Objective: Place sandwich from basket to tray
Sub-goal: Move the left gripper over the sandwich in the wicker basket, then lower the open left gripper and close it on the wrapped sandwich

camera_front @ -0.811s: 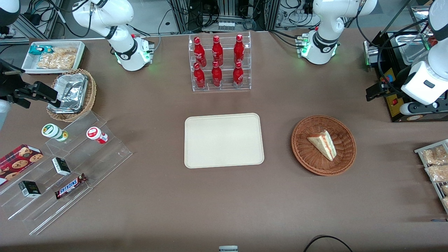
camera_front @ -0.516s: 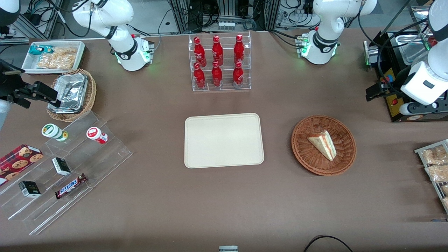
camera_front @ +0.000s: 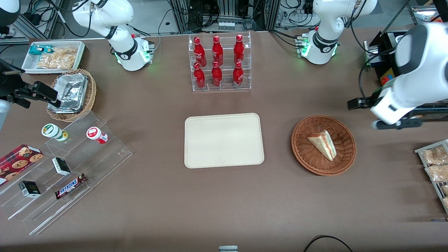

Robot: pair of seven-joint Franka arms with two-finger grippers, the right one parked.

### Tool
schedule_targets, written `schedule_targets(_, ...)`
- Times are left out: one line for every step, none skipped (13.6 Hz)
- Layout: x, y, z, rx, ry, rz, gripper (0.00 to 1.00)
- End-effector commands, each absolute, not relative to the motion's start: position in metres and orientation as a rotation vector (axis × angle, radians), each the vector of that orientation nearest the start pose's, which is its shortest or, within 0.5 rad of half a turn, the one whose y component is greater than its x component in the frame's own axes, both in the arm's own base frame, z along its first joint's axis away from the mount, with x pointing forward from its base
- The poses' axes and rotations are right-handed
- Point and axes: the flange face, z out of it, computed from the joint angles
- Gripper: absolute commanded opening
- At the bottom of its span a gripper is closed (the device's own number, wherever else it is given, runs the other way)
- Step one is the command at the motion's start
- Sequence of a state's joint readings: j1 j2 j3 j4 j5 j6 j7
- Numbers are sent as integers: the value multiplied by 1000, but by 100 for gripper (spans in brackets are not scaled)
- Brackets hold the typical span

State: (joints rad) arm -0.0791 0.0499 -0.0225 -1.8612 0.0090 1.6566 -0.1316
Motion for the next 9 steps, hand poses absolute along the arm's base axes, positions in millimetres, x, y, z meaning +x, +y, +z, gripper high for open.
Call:
schedule_targets(528,-67,425,-3082,-13,346,100)
schedule_targets(525,-70,408,-3086,-14,313,100)
schedule_targets(521,-71,394,-3090,-32,284,100)
schedule_targets(517,-72,382,-3096,-40,249,100)
schedule_targets(514,-72,370,-3100,-70,216,100)
schedule_targets(511,-71,361,-3102,-131,178,100)
schedule_targets(510,-73,355,-3102,-198,144,100)
schedule_targets(511,-76,352,-3097,-269,133,100)
schedule_targets(513,-77,350,-3088,-368,114,100)
